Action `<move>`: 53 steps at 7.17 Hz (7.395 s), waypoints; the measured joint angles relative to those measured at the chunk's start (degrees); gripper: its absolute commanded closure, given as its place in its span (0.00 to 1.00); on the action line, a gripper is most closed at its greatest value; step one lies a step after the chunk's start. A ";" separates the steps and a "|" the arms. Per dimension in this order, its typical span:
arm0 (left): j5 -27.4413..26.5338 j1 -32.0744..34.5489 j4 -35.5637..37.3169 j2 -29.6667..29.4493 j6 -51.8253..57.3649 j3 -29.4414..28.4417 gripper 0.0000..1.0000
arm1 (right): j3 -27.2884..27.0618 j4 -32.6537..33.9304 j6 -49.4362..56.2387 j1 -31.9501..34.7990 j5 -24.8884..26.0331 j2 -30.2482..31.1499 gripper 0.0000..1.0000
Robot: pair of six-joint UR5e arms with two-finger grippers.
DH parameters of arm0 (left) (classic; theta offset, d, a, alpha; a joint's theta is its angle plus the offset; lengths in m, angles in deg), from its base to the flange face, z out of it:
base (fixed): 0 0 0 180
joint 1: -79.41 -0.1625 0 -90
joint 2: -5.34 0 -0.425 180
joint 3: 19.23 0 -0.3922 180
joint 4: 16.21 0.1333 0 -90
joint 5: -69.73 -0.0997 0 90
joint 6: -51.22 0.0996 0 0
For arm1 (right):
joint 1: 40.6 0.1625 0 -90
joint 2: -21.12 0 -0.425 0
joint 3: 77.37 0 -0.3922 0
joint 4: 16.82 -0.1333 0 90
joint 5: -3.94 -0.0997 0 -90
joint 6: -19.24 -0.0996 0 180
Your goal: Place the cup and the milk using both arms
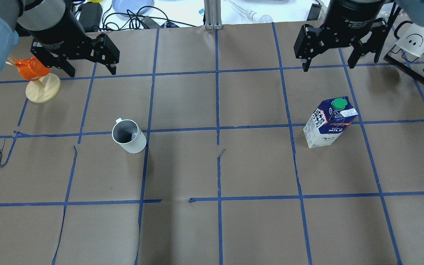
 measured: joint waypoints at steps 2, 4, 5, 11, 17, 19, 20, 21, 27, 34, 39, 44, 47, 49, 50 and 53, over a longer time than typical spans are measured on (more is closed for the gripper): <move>-0.05 0.01 0.00 0.00 0.00 -0.01 0.00 | 0.00 -0.03 0.16 0.00 0.03 0.06 0.00; -0.23 0.03 -0.15 0.03 0.00 -0.25 0.00 | 0.00 -0.04 0.19 0.01 0.03 0.08 0.00; -0.14 -0.01 -0.17 -0.15 0.02 -0.45 0.00 | 0.00 -0.03 0.20 0.05 -0.01 0.07 0.00; 0.00 0.01 -0.26 -0.27 0.09 -0.21 0.00 | 0.00 -0.04 0.18 0.07 0.08 0.06 0.00; -0.06 -0.16 -0.39 -0.34 1.50 0.12 0.00 | 0.00 -0.03 0.20 0.01 0.00 0.01 0.00; -0.08 -1.85 -0.41 -0.83 6.62 2.29 0.00 | 0.00 -0.04 0.20 0.00 0.01 0.00 0.00; 0.12 -3.17 2.05 -1.66 7.68 6.21 0.00 | 0.00 -0.04 0.20 0.00 0.03 0.00 0.00; 0.23 -4.03 8.15 -2.67 8.19 12.07 0.00 | 0.00 -0.03 0.20 0.00 0.05 0.00 0.00; 0.03 -6.33 24.63 -9.15 10.80 24.67 0.37 | 0.00 -0.04 0.20 0.00 0.05 0.00 0.00; 2.48 -6.26 24.14 -11.29 7.72 21.54 1.00 | 0.00 -0.04 0.20 0.00 0.09 0.00 0.00; 9.66 7.43 23.80 -15.20 -12.84 12.40 1.00 | 0.00 0.04 0.72 -0.24 0.14 -0.08 0.00; 4.27 18.71 24.17 -22.58 -27.30 7.30 0.32 | 0.00 0.05 0.90 -0.29 0.15 -0.09 0.00; 3.08 19.11 23.93 -22.31 -27.24 7.15 0.00 | 0.00 0.05 0.90 -0.38 0.12 -0.11 0.00; 1.02 18.35 19.89 -18.21 -24.22 6.40 0.00 | 0.00 0.23 2.21 -0.96 -0.02 -0.82 0.00; 0.56 16.64 16.69 -15.02 -19.76 5.79 0.00 | -0.34 0.87 4.92 -2.46 -0.17 -1.99 0.00; 1.59 4.25 8.13 -3.77 1.10 5.14 0.00 | -9.65 12.13 11.48 -9.09 -0.57 -5.30 0.00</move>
